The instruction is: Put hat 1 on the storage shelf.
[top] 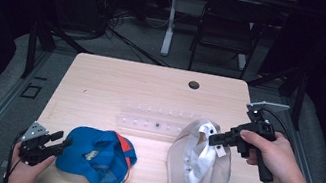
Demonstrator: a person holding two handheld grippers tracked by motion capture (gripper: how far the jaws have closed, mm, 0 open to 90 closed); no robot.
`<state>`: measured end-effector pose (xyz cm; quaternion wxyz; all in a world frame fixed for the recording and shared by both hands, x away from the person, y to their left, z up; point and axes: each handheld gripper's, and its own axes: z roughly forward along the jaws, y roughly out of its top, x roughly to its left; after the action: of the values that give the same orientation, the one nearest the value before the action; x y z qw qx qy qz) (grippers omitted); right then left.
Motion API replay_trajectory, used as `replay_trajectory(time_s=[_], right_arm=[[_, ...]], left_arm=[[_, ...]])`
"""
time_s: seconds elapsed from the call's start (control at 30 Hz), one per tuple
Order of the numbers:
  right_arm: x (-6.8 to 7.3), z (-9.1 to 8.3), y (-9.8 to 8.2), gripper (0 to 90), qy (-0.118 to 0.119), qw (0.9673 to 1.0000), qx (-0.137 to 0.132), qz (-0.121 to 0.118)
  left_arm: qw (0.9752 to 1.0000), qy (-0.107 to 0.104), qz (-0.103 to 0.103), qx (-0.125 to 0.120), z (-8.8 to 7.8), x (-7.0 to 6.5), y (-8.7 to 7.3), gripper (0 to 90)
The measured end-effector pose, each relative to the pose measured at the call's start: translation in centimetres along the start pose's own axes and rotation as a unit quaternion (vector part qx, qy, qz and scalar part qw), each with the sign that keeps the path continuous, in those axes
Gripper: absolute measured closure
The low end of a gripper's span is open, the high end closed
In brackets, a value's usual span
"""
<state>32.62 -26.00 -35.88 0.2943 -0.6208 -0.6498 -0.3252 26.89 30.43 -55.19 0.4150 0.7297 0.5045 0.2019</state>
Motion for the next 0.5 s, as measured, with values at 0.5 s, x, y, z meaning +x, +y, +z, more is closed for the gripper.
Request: replay_trajectory(time_s=[0.5], right_arm=[[0.35,-0.89,0.15,82.2,0.032,0.9993,-0.021,-0.001]], left_arm=[[1.0000,-0.003,0.002,0.006,0.01,-0.09,0.03,51.3]])
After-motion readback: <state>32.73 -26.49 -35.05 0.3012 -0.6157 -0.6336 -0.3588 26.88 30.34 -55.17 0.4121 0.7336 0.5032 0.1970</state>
